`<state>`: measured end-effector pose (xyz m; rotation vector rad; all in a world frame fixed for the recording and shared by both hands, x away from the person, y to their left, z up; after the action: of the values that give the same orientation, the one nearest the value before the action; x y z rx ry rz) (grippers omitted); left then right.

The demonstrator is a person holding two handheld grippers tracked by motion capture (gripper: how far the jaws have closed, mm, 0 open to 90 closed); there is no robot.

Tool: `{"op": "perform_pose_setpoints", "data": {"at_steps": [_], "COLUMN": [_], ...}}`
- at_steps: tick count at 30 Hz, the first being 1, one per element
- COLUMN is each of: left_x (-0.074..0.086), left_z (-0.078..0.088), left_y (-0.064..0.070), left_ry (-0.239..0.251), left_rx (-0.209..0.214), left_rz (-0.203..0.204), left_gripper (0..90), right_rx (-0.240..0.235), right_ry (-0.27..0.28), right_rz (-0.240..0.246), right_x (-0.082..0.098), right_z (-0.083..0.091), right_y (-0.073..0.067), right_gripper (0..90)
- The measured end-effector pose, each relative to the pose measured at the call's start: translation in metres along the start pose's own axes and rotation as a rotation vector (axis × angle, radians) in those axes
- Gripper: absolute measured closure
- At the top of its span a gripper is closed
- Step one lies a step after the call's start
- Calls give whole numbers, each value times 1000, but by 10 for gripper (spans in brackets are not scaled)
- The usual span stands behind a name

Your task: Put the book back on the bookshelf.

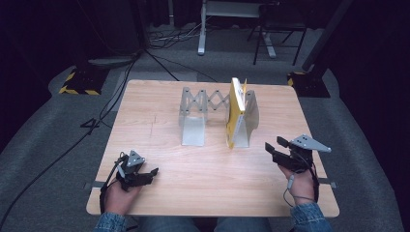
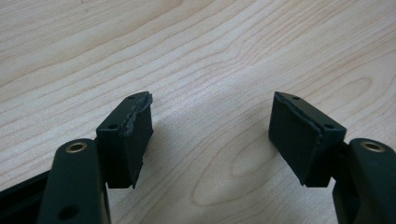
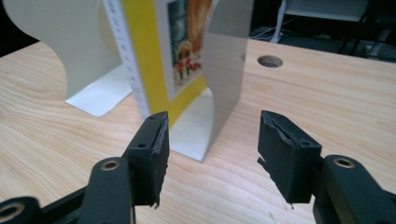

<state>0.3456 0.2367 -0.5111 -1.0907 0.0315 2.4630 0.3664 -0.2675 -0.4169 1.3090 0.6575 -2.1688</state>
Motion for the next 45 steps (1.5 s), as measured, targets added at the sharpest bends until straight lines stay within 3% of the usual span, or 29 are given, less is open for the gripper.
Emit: {"op": "perform_pose_setpoints", "data": {"at_steps": [6, 12, 27, 30, 34, 37, 45], "left_x": [0, 0, 0, 0, 0, 0, 0], "left_z": [0, 0, 0, 0, 0, 0, 0], "left_y": [0, 0, 0, 0, 1, 0, 0], "left_ry": [1, -1, 1, -1, 1, 1, 1], "left_rx": [2, 3, 2, 3, 2, 2, 1], "left_rz": [4, 4, 5, 5, 9, 6, 5], "left_gripper": [308, 308, 308, 308, 308, 308, 308], "right_rx": [24, 54, 81, 64, 69, 84, 72], "right_ry": [-33, -109, -210, -290, -283, -255, -275], "right_rz": [-29, -44, -112, -167, -123, -56, -61], "right_x": [15, 36, 77, 82, 86, 92, 91], "right_z": [4, 3, -1, -6, -7, -9, -11], "right_y": [19, 38, 60, 63, 59, 56, 57], "right_gripper": [400, 387, 376, 369, 333, 302, 168]}}
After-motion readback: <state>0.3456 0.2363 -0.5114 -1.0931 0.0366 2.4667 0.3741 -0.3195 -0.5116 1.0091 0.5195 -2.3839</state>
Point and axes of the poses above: each handheld gripper's, and its own axes: z roughly backward along the jaws, x roughly out of its underside, y roughly to its right, the point moved 1 cm from there along -z, roughly forward along the jaws, and after that the axes turned 14 degrees about -x, right-handed, at the moved point
